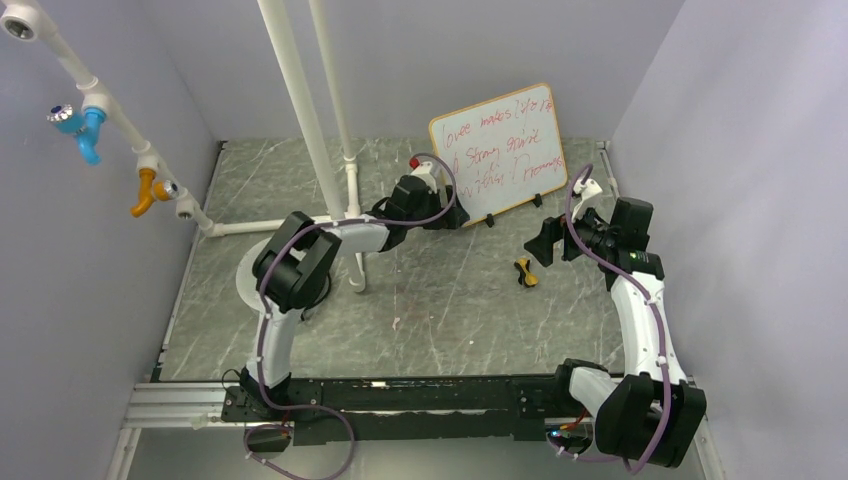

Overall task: Erase the whiteboard
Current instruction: Pick up the whiteboard from the center of the board.

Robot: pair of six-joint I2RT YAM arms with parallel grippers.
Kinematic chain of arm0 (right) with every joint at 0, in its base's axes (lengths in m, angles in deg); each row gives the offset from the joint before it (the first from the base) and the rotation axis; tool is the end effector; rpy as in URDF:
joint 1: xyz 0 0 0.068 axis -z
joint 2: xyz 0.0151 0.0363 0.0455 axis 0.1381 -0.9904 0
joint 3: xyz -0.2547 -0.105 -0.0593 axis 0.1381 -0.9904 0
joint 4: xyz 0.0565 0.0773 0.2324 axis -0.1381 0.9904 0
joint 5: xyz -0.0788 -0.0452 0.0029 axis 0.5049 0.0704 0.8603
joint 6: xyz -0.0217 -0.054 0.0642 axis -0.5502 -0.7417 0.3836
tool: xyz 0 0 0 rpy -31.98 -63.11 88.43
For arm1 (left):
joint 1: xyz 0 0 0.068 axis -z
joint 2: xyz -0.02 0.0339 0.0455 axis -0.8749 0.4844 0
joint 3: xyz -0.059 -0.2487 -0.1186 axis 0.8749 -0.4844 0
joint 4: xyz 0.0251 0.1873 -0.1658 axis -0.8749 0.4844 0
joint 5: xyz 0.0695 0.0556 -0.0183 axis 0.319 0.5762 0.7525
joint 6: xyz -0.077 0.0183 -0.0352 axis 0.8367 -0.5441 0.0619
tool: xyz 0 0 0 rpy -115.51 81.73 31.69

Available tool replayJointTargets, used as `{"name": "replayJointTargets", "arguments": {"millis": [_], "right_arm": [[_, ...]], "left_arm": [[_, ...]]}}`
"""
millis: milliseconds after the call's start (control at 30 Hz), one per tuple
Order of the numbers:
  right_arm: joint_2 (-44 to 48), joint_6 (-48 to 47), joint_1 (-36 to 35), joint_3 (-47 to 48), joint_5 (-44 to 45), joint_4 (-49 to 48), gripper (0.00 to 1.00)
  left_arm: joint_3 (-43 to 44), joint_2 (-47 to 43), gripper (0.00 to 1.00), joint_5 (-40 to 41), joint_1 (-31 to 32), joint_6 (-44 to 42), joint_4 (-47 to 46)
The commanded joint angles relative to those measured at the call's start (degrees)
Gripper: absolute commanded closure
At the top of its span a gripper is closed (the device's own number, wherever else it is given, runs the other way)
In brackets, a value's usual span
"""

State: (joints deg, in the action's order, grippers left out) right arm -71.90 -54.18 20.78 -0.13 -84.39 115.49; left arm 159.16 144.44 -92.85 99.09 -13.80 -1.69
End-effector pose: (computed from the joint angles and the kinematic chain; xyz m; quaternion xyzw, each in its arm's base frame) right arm 0.2305 0.0011 0.2767 -0.1971 0.8285 0.2118 0.4794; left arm 0.3866 -0.3166 0.1747 0.0630 0.8387 -0.3677 0.3967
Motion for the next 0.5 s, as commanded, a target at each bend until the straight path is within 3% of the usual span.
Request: {"name": "replayJointTargets", "arguments": {"millis": [0,267,467], "right_arm": [[-0.6,0.2,0.1,3.0,-2.1,-1.2,0.0],[-1.4,0.0,-0.2,3.3,-2.3,-1.0,0.0],[-1.3,-0.1,-0.4,3.4,-2.4,-0.9,0.0]], "left_arm": [[5.2,4.5,0.09,-2.1,-1.3,0.7,-11.4],[8.9,9.2,0.3,-0.4,-1.5,-0.4,-17.8],[12.1,11.7,0.48,-2.0,-2.0,-1.2,-17.5]]}}
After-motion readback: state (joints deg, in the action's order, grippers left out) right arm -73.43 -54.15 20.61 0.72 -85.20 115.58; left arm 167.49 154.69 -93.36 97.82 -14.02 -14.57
